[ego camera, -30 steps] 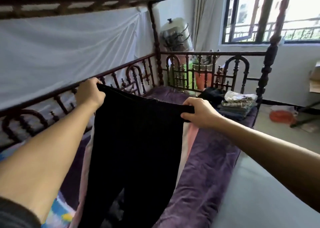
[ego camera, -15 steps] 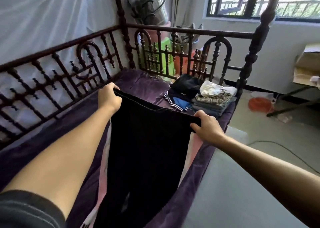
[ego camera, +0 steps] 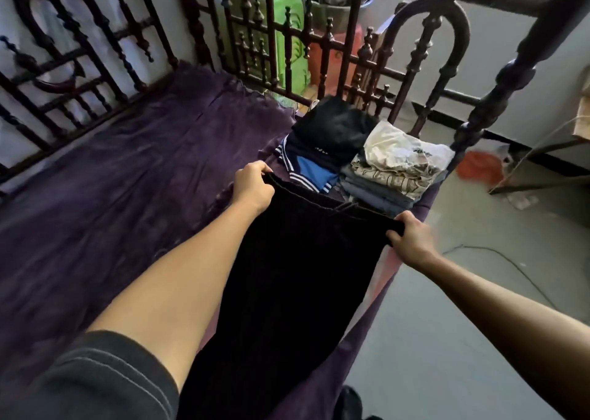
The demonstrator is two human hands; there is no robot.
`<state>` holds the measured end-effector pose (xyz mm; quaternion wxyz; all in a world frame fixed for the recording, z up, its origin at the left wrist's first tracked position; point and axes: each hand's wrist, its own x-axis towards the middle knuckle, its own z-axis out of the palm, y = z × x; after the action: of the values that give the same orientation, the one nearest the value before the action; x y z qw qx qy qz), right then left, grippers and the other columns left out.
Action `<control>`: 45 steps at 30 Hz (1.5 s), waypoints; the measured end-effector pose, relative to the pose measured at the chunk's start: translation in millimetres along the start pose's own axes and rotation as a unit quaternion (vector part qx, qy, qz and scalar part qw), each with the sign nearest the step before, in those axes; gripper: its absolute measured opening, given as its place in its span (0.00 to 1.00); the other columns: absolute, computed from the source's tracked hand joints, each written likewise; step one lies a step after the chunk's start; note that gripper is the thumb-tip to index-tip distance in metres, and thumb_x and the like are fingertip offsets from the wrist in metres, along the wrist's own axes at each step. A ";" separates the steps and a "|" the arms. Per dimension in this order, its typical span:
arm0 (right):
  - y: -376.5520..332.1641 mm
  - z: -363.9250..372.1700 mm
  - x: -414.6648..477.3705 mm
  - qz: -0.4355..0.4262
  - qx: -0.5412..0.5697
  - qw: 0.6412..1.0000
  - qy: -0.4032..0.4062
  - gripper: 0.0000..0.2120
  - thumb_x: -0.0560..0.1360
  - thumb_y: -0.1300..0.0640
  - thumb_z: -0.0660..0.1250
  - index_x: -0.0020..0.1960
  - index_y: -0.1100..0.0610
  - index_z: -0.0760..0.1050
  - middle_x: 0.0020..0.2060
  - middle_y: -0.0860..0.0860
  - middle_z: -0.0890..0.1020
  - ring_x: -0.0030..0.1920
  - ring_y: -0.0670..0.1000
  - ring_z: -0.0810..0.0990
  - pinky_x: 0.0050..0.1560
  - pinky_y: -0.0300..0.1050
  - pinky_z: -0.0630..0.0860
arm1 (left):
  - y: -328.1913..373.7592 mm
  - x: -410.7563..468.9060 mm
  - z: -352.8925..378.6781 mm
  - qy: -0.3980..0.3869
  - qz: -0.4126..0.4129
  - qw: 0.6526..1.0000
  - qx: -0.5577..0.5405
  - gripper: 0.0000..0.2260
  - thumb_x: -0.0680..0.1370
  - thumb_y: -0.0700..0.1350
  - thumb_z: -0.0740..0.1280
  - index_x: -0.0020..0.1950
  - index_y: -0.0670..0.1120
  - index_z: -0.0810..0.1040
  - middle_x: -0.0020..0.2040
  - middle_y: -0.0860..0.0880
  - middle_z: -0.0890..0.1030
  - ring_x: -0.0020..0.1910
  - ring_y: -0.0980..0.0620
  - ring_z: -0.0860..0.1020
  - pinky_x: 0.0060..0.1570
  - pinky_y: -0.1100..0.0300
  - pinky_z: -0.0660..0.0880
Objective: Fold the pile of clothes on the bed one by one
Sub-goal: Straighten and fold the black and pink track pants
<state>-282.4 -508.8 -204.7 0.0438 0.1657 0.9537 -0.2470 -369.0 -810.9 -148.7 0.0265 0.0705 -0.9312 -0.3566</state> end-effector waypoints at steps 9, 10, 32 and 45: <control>54.3 102.8 102.4 0.037 -0.136 0.977 -0.160 0.17 0.75 0.54 0.64 0.62 0.56 0.66 0.58 0.60 0.74 0.59 0.64 0.73 0.54 0.54 0.72 | -64.0 29.6 95.3 -0.063 -0.115 0.991 0.000 0.19 0.75 0.37 0.67 0.65 0.46 0.74 0.62 0.45 0.75 0.60 0.47 0.74 0.58 0.61 0.68; 57.1 112.2 104.2 0.036 -0.167 0.967 -0.190 0.18 0.75 0.54 0.63 0.63 0.55 0.64 0.59 0.59 0.71 0.60 0.64 0.71 0.56 0.56 0.71 | -82.4 16.8 98.2 -0.072 -0.150 0.986 0.009 0.16 0.75 0.38 0.67 0.63 0.46 0.75 0.61 0.45 0.76 0.59 0.47 0.75 0.57 0.60 0.70; -186.4 364.0 -130.6 -0.479 -0.277 0.742 -0.379 0.18 0.78 0.54 0.61 0.67 0.52 0.70 0.64 0.53 0.74 0.64 0.56 0.72 0.58 0.49 0.72 | -396.3 -417.5 -21.0 -0.032 -0.561 0.804 0.192 0.33 0.71 0.44 0.73 0.73 0.49 0.63 0.71 0.41 0.64 0.69 0.39 0.63 0.62 0.45 0.69; -247.2 431.6 -215.7 -0.441 -0.229 0.825 -0.269 0.10 0.76 0.55 0.66 0.53 0.58 0.80 0.52 0.63 0.80 0.53 0.66 0.78 0.50 0.54 0.73 | -496.5 -459.1 -93.0 0.199 -0.452 0.869 -0.028 0.19 0.73 0.42 0.68 0.28 0.44 0.60 0.25 0.49 0.63 0.27 0.50 0.63 0.32 0.53 0.58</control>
<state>-162.1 -985.4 -433.4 0.2219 -0.3603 0.9047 -0.0496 150.0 -1168.7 -410.6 0.0487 0.5521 -0.7624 -0.3339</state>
